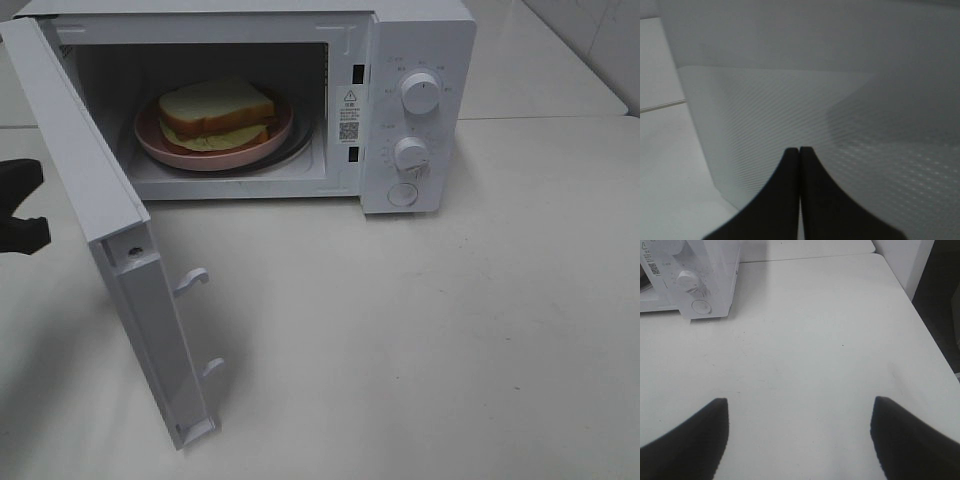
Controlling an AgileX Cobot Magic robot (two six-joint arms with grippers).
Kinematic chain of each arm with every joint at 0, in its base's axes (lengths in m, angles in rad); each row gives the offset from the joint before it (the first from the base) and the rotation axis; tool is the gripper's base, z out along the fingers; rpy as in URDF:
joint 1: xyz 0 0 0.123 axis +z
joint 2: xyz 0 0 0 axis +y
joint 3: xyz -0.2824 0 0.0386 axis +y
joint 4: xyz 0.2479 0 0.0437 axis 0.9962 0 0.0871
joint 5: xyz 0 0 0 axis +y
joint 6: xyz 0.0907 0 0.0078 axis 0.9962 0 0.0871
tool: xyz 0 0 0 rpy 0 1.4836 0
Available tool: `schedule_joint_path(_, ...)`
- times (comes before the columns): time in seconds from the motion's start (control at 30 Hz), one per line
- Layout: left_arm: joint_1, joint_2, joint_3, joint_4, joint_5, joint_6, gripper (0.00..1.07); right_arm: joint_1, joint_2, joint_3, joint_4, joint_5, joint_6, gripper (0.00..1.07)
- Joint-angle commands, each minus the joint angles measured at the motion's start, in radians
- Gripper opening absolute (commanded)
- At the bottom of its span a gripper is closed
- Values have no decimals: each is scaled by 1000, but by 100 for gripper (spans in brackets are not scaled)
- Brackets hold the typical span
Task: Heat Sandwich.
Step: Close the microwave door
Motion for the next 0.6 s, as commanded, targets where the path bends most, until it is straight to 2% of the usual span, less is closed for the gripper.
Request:
schedule_joint_path(0.03,-83,42,-24,-66,-47,35,0,-5,-30,1,2,-7,-6,76)
schedule_joint_path(0.17,-134,63,-39,-119,-46,41,0,-5,-30,1,2,-7,-6,76)
schedule_joint_path(0.3,-236,86,-82,-206,-45,96,0,-5,-30,1,2,-7,-6,76)
schedule_joint_path(0.6,-354,125,-154,-349,-39,143,0,-5,-30,1,2,-7,-6,76)
